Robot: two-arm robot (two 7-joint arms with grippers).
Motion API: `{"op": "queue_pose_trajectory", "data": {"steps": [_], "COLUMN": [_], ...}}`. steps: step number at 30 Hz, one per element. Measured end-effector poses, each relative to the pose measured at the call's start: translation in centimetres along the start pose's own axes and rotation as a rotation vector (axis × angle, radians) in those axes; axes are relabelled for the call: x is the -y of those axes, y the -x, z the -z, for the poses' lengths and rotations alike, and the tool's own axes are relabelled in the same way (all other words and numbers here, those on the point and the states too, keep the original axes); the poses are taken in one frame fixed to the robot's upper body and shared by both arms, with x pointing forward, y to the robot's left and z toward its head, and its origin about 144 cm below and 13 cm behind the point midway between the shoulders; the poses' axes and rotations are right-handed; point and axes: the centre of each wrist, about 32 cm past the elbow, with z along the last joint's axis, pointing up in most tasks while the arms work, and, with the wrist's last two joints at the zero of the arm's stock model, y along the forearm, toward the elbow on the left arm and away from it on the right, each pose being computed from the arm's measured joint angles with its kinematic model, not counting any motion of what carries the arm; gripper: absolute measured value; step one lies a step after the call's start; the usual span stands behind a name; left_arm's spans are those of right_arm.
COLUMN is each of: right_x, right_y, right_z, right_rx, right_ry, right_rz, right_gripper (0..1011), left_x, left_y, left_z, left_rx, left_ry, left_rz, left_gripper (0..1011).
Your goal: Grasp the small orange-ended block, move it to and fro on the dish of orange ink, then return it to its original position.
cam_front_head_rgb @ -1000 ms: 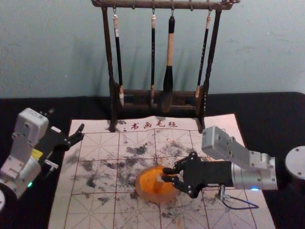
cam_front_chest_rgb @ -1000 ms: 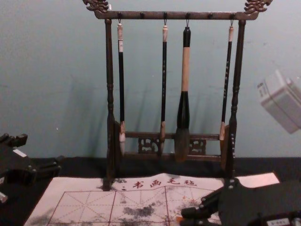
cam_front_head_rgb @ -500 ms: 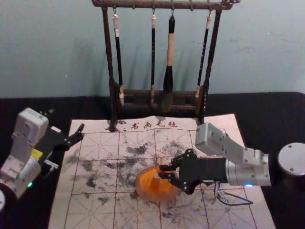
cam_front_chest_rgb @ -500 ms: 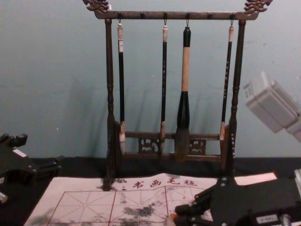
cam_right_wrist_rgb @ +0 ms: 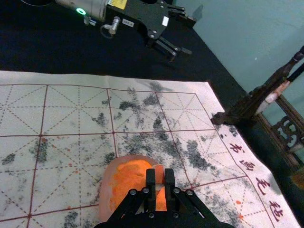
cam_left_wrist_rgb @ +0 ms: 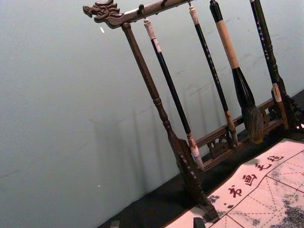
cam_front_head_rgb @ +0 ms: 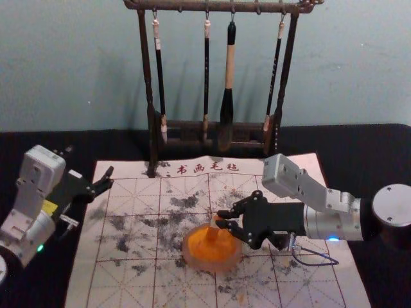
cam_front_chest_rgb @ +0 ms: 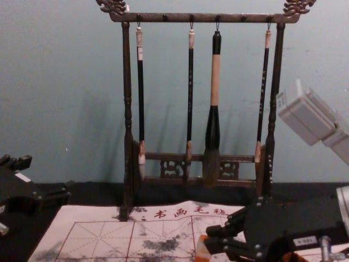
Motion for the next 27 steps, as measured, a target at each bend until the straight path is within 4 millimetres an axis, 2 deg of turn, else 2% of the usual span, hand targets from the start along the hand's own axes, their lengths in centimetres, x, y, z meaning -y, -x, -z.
{"op": "queue_pose_trajectory", "data": {"steps": [12,27], "right_x": [0.8,2.7], "right_y": [0.0,1.5], "right_z": [0.3,0.3], "right_rx": [-0.005,0.0], "right_ry": [0.008,-0.025], "right_rz": [0.013,-0.009], "right_gripper": [82,82], "left_x": [0.0,0.0], "left_y": [0.0,0.0], "left_z": [0.0,0.0], "left_rx": [0.0,0.0], "left_ry": [0.0,0.0], "left_rz": [0.0,0.0], "left_gripper": [1001,1001]}}
